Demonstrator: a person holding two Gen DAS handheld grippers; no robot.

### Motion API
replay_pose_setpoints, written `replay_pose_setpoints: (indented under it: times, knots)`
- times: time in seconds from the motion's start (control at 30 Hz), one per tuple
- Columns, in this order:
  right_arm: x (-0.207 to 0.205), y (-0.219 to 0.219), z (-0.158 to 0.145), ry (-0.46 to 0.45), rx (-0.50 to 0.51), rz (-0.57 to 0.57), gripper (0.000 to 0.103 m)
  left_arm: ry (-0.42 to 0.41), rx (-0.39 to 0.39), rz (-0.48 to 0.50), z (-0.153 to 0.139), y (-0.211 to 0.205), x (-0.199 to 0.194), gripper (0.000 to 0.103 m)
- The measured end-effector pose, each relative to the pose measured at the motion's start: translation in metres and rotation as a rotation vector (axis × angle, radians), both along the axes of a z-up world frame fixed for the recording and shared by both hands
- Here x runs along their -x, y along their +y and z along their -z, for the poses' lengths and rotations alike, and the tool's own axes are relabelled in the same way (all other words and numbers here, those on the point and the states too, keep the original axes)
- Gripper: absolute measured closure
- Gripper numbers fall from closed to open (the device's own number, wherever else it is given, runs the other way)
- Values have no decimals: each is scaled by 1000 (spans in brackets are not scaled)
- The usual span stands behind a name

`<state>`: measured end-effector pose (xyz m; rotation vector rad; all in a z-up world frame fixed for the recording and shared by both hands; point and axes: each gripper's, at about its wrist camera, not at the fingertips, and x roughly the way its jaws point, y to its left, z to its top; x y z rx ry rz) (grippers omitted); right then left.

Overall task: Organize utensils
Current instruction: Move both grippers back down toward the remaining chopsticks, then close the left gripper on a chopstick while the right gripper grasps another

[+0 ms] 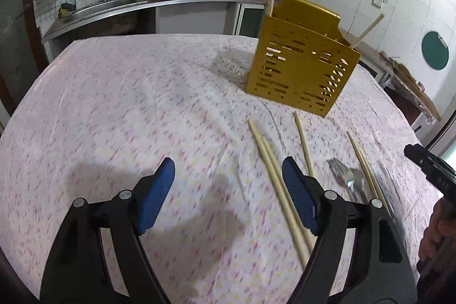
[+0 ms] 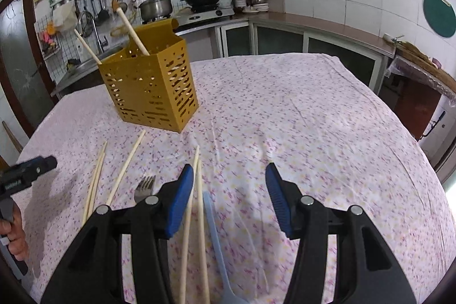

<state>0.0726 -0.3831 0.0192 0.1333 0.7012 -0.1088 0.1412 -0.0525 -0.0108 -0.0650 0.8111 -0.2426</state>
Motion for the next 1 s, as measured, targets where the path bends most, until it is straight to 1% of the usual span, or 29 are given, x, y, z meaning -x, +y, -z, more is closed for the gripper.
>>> replay_pose_setpoints:
  times: [0.1,0.13,0.27,0.43,0.57,0.7,0.77,0.8,0.83,0.87,0.9,0.93,0.97,1.0]
  knots:
    - [-17,6,6,35,2,-6,51,37,0,1,4,-14,-18,31]
    - [-25,7,10,58,5,-7,51,55,-3,1,8,-18,-25,32]
    - [-49,11,19,106,8,-4,51,114,-4,10,24,-33,-47,34]
    - [-80,22,28,153,31,-37,51,141,-27,6,35,-44,-69,34]
    - [-99,31,42,206,40,-46,52,181,-44,11,45,-50,-85,41]
    - [-111,36,53,253,53,-43,52,189,-45,24,46,-53,-92,44]
    - [-111,38,53,255,63,-44,55,194,-56,31,47,-54,-96,51]
    - [-111,39,53,259,62,-47,63,194,-63,31,47,-55,-97,54]
    - [-110,40,52,262,68,-52,72,193,-71,32,48,-56,-97,61]
    - [-110,42,52,265,73,-58,77,192,-79,34,48,-58,-98,72]
    - [-110,44,52,269,80,-70,82,193,-87,40,48,-59,-96,76]
    - [-109,45,53,272,81,-77,86,195,-96,49,47,-61,-95,88]
    - [-110,45,53,274,78,-82,88,200,-106,61,47,-63,-94,95]
    - [-109,44,52,278,65,-86,94,198,-116,66,46,-64,-94,95]
